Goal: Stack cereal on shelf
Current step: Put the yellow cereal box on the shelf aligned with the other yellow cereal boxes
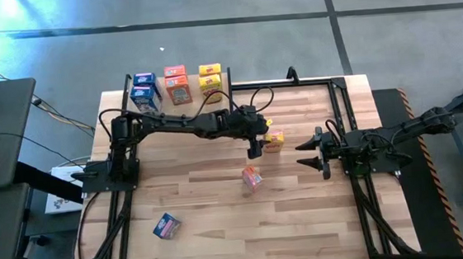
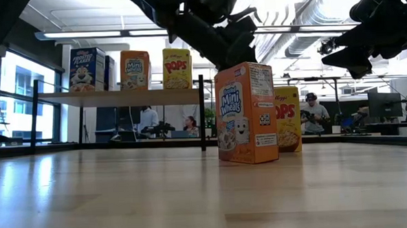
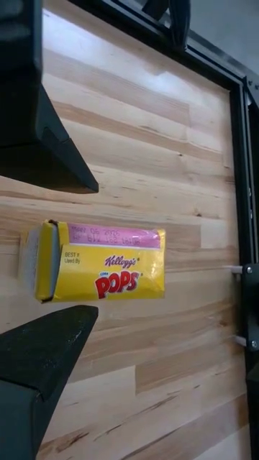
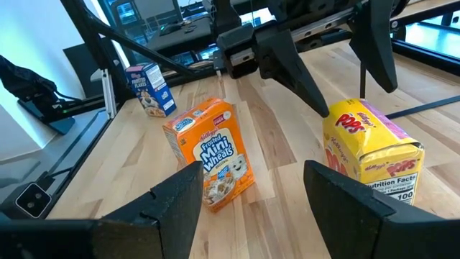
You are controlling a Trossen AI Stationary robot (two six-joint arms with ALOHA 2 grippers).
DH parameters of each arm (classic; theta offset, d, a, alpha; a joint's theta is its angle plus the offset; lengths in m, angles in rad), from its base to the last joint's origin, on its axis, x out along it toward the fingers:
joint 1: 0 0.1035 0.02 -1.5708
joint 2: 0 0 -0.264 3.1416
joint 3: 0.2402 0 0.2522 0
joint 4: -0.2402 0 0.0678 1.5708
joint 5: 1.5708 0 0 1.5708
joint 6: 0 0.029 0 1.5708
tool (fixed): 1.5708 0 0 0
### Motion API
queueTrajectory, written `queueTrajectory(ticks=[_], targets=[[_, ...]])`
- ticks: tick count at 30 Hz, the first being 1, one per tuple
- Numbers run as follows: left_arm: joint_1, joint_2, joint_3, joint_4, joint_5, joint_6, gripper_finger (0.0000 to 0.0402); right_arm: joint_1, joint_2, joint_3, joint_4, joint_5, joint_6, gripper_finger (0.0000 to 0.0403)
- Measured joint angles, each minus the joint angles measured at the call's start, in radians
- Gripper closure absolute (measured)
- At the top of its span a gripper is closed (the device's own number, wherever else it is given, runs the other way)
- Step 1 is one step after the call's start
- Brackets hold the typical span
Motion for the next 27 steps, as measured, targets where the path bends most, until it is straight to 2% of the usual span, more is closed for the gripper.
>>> queueTrajectory(ticks=[18,22,27], targets=[[-0.012,0.052,0.000,0.049,-0.003,0.003,0.0145,0.000,0.000,0.000,-0.004,0.000,-0.001,0.0169],[-0.012,0.061,0.000,0.046,0.000,0.003,0.0167,0.000,0.000,0.000,-0.007,0.000,-0.001,0.0169],[-0.012,0.061,0.000,0.048,0.001,0.003,0.0213,0.000,0.000,0.000,-0.008,0.000,-0.001,0.0169]])
